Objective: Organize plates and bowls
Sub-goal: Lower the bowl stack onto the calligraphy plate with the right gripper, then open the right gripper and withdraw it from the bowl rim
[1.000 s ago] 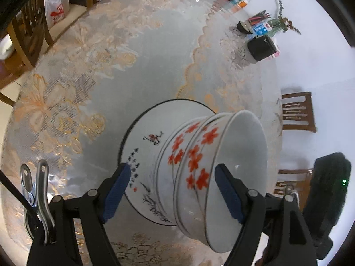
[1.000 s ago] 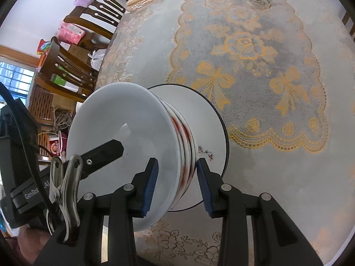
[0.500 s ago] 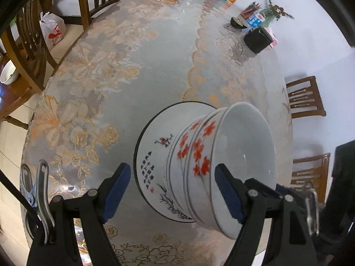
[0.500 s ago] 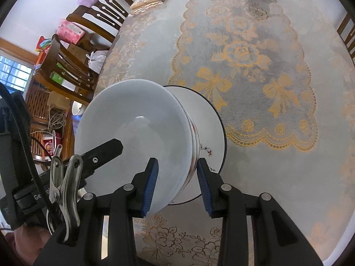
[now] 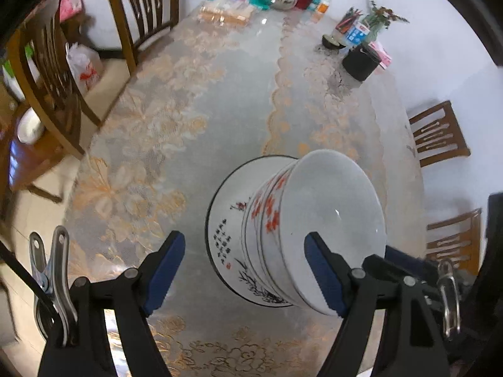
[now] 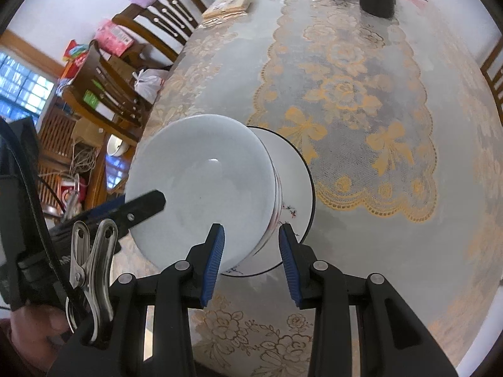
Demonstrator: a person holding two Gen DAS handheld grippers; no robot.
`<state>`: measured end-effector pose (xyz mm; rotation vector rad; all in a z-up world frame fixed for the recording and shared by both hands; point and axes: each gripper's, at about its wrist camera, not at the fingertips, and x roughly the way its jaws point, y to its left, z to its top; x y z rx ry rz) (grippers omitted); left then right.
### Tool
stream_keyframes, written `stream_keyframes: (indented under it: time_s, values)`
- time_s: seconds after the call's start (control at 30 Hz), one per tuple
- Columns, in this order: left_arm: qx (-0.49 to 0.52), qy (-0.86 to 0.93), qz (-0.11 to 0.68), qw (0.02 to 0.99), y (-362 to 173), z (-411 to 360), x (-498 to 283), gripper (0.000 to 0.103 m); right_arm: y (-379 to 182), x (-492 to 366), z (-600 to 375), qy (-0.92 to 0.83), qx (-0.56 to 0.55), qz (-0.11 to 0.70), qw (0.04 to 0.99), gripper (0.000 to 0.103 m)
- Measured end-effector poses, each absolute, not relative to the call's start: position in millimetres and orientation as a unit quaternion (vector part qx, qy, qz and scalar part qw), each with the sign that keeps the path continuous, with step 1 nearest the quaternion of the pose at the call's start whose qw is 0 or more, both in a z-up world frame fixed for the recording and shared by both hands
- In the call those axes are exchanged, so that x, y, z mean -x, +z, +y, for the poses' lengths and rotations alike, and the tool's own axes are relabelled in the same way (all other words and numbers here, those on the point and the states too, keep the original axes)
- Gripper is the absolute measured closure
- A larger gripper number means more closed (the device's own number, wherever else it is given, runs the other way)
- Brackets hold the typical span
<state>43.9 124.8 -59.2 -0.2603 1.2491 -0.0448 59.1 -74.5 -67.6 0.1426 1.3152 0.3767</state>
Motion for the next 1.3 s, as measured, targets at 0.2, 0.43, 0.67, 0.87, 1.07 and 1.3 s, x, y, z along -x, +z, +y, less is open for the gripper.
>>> stream_keyframes:
  time_s: [0.2,0.43,0.67,0.87,1.07,1.3]
  values:
    - [0.079,-0.006,0.553,0.830,-40,117,-35,0.022,-51,-52,-74,0.191,-0.048,0.590,0.783,0.065]
    - [0.084,0.007,0.555,0.828,-41,119,-22,0.022,-41,-45,-75,0.201,-0.041,0.582,0.787,0.065]
    - [0.059,0.010,0.546,0.835,-35,116,-10,0.022,-37,-41,-78,0.201,-0.037,0.577,0.791,0.065]
    - [0.053,0.010,0.546,0.836,-29,116,-6,0.022,-27,-38,-76,0.213,-0.028,0.568,0.795,0.065]
    - [0.048,0.014,0.548,0.835,-26,117,-3,0.022,-18,-36,-75,0.221,-0.008,0.554,0.803,0.065]
    - [0.047,0.003,0.560,0.827,-21,111,-2,0.022,-16,-33,-75,0.230,0.004,0.555,0.799,0.065]
